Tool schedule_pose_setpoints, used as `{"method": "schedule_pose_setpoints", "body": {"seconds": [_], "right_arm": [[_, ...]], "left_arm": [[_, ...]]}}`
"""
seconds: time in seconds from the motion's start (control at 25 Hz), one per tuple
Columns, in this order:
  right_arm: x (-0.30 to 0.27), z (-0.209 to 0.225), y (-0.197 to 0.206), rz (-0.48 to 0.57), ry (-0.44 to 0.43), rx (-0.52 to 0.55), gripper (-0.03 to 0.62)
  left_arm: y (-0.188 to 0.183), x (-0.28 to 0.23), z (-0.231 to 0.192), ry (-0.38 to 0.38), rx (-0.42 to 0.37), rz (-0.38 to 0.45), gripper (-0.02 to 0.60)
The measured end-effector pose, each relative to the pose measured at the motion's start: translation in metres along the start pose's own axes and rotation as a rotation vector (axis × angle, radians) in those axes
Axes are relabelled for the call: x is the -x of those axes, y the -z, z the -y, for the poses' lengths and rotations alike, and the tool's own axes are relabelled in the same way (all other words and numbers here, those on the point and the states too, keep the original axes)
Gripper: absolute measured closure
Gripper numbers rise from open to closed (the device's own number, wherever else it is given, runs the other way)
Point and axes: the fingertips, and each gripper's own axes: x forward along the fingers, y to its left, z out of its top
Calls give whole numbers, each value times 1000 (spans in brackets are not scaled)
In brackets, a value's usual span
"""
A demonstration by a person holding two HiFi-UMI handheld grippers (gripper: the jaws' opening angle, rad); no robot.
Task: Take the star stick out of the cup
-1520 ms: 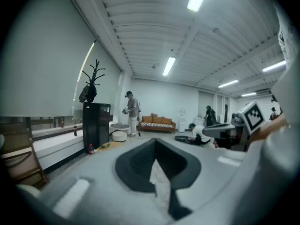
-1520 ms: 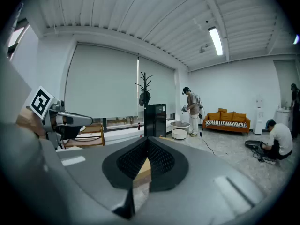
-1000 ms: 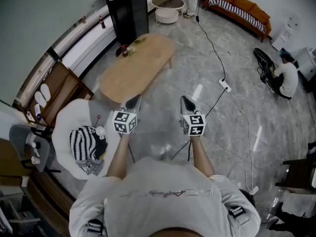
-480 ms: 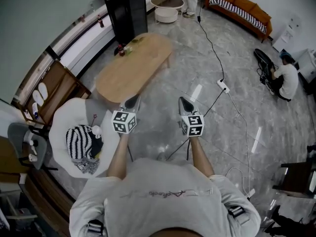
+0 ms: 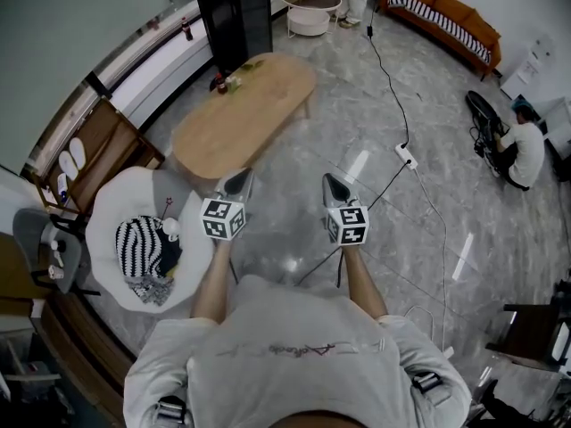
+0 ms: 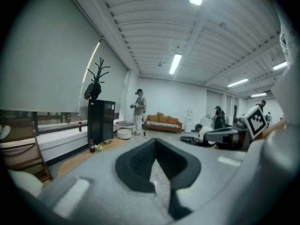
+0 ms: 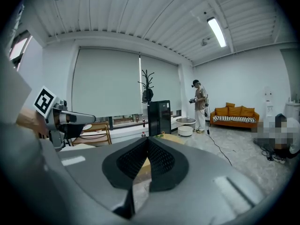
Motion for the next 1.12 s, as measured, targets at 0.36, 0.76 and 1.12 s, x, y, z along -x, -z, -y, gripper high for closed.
{"method": "schedule_pose_setpoints", "body": {"seconds": [0.36, 0.76, 1.12], "right_arm": [[-31, 10, 3, -14, -11, 1, 589], [-103, 32, -3, -43, -2, 1, 589], [-202, 50, -30, -64, 22, 0, 589]], "left_arm": [[3, -22, -24, -22, 5, -5, 584], [-3, -88, -75, -5, 23, -9, 584], [-24, -157, -156, 25, 43, -23, 584]]}}
